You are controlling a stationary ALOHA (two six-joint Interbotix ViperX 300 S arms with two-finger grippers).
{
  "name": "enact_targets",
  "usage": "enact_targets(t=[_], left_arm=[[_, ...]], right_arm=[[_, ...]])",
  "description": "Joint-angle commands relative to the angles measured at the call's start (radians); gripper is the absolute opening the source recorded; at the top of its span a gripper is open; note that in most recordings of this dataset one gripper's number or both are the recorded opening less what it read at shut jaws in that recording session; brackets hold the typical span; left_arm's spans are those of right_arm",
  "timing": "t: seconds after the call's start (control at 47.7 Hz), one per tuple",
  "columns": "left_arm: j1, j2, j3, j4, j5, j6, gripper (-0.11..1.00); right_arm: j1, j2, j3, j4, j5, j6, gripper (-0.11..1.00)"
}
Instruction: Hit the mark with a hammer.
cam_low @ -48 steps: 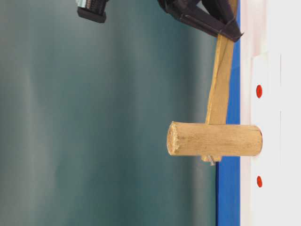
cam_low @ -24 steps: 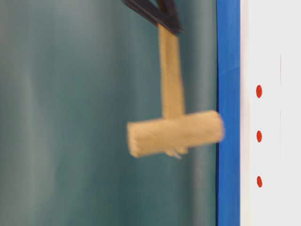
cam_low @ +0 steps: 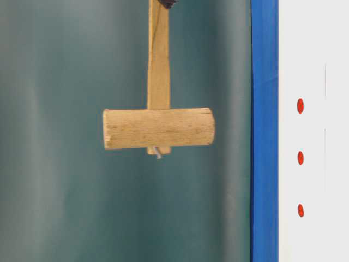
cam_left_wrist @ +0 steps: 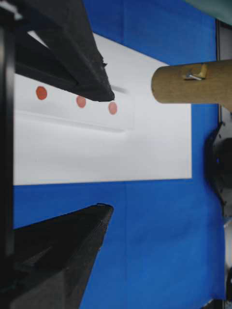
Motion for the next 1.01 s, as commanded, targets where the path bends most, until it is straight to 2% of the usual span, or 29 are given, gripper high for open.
enact_targets(t=[0.0, 0.084, 0.189, 0.314, 0.545, 0.838, 0.984], left_arm=[[0.003, 0.009, -0.009, -0.002, -0.005, -0.003, 0.84], [0.003, 0.009, -0.009, -0.002, -0.005, -0.003, 0.84], [0.005, 0.009, -0.009, 0.000, -0.005, -0.003, 0.84], [0.003, 0.009, -0.009, 0.000, -0.005, -0.003, 0.84], [0.003, 0.006, -0.009, -0.002, -0.005, -0.005, 0.84], [0.003, 0.006, -0.009, -0.002, -0.005, -0.003, 0.84], [0.003, 0.008, -0.009, 0.000, -0.005, -0.003, 0.84]], right_arm=[[0.002, 0.035, 0.002, 0.000, -0.003, 0.003, 0.04], [0.002, 0.110, 0.029, 0.014, 0.006, 0.012, 0.04], [0.002, 0.253, 0.051, 0.066, 0.020, 0.031, 0.04], [0.002, 0.299, 0.031, 0.081, 0.043, 0.029, 0.04], [0.002, 0.222, -0.003, 0.055, 0.044, 0.012, 0.04], [0.002, 0.051, -0.040, 0.023, 0.072, 0.005, 0.04], [0.002, 0.021, -0.041, 0.015, 0.086, 0.003, 0.04]])
